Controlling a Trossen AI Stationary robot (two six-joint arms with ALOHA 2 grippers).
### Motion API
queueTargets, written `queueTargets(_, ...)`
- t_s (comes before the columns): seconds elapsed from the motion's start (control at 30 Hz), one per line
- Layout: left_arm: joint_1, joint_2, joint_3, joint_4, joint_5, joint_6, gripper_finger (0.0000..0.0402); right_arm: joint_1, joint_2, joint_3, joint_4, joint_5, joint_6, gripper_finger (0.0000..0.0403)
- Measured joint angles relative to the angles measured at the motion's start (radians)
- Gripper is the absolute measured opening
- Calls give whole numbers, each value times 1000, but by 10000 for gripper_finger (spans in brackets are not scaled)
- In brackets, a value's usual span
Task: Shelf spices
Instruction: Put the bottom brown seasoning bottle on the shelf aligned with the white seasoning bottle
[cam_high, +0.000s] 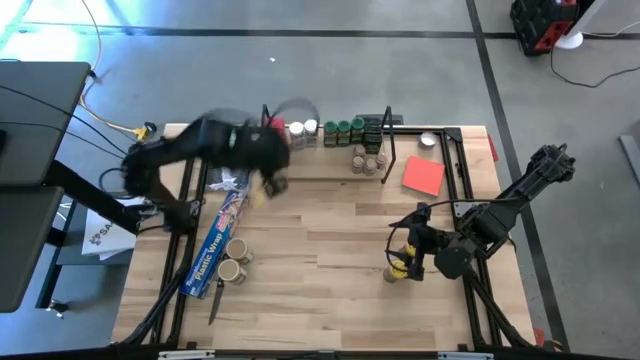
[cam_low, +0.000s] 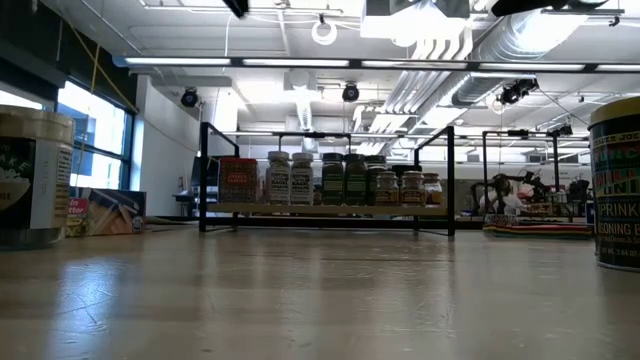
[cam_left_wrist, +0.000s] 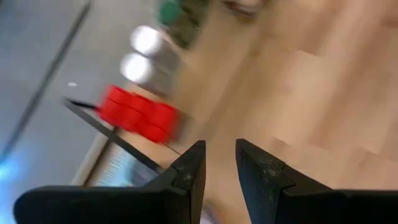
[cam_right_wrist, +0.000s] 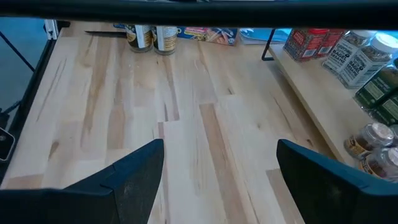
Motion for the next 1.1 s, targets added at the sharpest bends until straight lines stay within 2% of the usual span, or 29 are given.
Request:
queueTargets(0.2, -397, -137, -246, -1, -7, -503, 85, 0, 0, 0, 0, 0, -51, 307)
queueTargets(0.4, -754, -191, -476, -3, 80, -1027, 85, 0, 0, 0, 14, 2, -110, 307)
queueTargets(0.5, -868, -188, -566, 0, 133, -1220, 86, 0, 0, 0, 28, 4, -149, 307)
queueTargets(0.6, -929, -189, -644, -2, 193, -1419, 99, 0, 0, 0, 33, 5, -160, 307)
queueTargets(0.77, -971, -188, -732, 83, 252, -1561, 156, 0, 0, 0, 33, 37, -162, 307)
queueTargets(1.0, -975, -190, -812, 270, 294, -1513, 273, -1, 0, 0, 33, 42, -158, 307)
queueTargets(1.1, -974, -189, -847, 310, 297, -1514, 307, -1, 0, 0, 35, 42, -156, 307)
